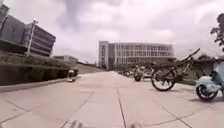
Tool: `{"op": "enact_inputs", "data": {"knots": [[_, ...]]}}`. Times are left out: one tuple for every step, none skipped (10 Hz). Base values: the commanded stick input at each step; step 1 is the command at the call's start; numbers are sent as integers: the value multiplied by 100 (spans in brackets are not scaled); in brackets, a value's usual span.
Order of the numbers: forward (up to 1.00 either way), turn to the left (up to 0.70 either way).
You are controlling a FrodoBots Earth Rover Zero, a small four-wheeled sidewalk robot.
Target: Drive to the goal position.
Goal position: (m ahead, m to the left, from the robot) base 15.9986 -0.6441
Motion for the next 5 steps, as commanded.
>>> {"op": "enact_inputs", "data": {"knots": [[70,1],[70,0],[70,2],[70,0],[70,0]]}}
